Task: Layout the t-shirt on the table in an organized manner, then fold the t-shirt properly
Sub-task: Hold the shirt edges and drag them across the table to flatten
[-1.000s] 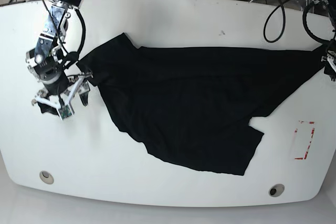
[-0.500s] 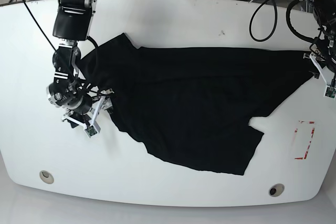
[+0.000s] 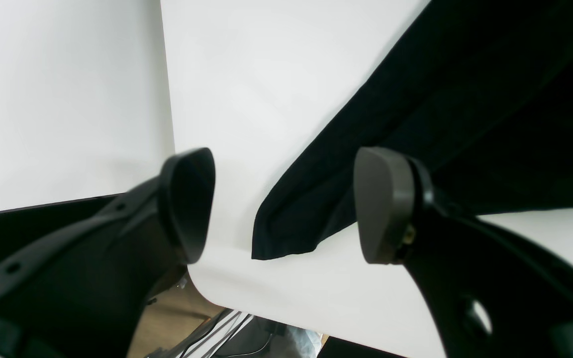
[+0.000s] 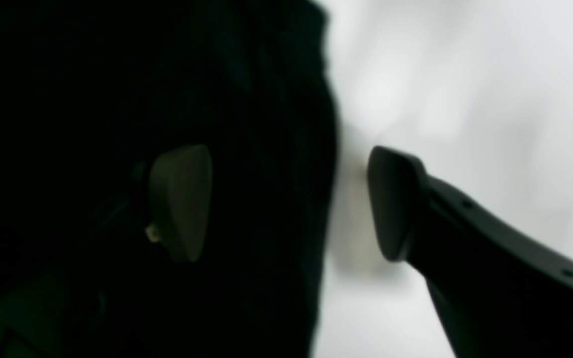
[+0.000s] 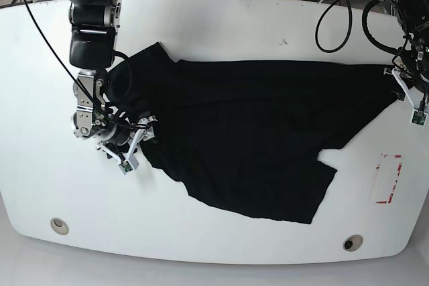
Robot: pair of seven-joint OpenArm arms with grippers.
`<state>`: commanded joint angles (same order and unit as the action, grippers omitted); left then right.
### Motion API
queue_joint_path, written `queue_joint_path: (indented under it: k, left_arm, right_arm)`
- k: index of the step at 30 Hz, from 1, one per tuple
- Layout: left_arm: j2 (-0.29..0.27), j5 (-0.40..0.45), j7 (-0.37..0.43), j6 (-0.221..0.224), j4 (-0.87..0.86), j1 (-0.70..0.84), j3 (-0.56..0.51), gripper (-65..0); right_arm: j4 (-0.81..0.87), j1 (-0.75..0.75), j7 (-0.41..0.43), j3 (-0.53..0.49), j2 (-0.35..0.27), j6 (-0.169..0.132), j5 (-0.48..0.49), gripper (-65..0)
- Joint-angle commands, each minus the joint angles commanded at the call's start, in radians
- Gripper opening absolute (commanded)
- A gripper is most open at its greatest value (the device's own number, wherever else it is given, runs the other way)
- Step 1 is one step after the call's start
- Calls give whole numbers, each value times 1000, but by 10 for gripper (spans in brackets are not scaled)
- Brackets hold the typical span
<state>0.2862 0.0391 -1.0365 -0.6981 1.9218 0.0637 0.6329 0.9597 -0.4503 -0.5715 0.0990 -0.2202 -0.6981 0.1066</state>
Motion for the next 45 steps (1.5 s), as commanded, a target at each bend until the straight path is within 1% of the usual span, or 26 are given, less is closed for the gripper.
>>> queue_joint_path:
  k: [3,9,11,12,14,15,17,19,20,21,30,32,35,40,42,44,45]
  left_arm:
    - [0,0,0,0,0,0,0,-251]
    - [0,0,0,0,0,20,0,-251]
    - [0,0,0,0,0,23,0,-251]
    - [0,0,0,0,0,23,0,-251]
    - [0,0,0,0,-2,26,2,-251]
    - [0,0,0,0,-2,26,5,-251]
    - [0,0,0,0,-3,28,9,-251]
    - [0,0,0,0,-5,40,12,-251]
    - [2,0,0,0,-3,58,25,-251]
    - [2,0,0,0,-2,69,35,-251]
    - [2,0,0,0,-26,95,155,-247]
    - [3,0,0,0,-71,101,193,-247]
    - [6,0,2,0,-132,97,216,-247]
    - [29,0,2,0,-192,97,190,-246]
    - [29,-2,3,0,-206,97,157,-246]
    - [25,-2,21,0,-204,95,133,-246]
    - [9,-2,40,0,-203,95,118,-246]
  right_arm:
    - [-17,-2,21,-3,17,0,0,-182]
    - [-17,-2,25,-3,46,0,-3,-185]
    - [-17,-2,25,-3,48,0,-3,-200]
    - [-17,-2,25,-3,49,0,-3,-227]
    - [-17,-3,26,-3,51,0,-2,-311]
    - [-17,-3,26,-3,51,0,-2,-360]
    - [-17,-5,26,-3,51,0,-2,-488]
    - [-17,-5,26,-3,51,0,-3,-569]
    - [-17,-5,26,-5,51,0,-6,-625]
    - [-17,-5,26,-5,51,0,-6,-648]
    - [-12,0,26,-5,44,0,-8,-650]
    - [-12,2,26,-5,44,0,-8,-650]
    - [-12,3,26,-5,44,0,-8,-650]
    - [-11,15,28,-5,44,0,-8,-650]
    - [-11,15,28,-5,46,0,-8,-650]
    - [-11,15,28,-5,48,0,-8,-650]
    - [-11,15,28,-5,48,0,-8,-650]
